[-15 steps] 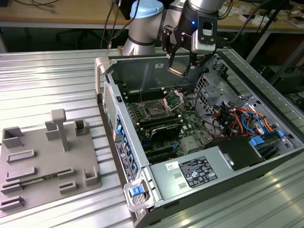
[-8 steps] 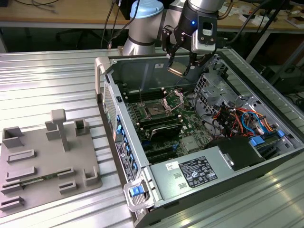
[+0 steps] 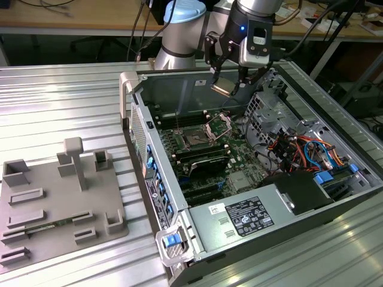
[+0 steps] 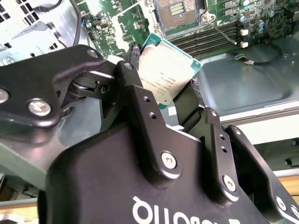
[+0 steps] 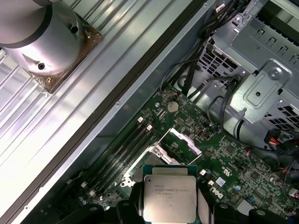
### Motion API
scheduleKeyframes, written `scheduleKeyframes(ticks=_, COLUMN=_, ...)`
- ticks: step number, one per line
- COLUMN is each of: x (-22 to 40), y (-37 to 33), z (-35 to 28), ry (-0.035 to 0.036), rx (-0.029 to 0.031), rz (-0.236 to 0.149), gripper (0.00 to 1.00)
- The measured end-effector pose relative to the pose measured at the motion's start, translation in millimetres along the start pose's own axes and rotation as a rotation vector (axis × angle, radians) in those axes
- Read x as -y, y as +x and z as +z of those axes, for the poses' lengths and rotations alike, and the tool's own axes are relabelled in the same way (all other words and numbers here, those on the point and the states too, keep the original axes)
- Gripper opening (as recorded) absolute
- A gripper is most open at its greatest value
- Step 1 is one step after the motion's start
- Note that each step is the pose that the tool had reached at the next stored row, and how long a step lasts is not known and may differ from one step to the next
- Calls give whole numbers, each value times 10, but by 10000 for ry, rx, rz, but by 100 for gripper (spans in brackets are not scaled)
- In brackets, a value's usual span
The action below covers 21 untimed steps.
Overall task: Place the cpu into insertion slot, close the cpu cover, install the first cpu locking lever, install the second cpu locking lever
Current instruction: 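Place the cpu into insertion slot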
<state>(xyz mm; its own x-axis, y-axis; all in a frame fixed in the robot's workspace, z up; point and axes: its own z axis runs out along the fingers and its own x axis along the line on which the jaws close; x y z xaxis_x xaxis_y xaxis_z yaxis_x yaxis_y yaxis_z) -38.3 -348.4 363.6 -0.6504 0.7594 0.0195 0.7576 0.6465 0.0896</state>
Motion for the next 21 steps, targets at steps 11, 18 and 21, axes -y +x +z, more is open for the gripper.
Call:
scheduleKeyframes(ticks=11, x=1, y=0, z=9, ry=-10, rx=47, rz=526, gripper=55)
scheduleKeyframes(ticks=18, x=1, y=0, z=15, ry=-15, rx=69, rz=759, gripper=55)
scheduleKeyframes(ticks=21, x=2, y=0, z=16, ry=-18, rx=81, rz=896, gripper=55)
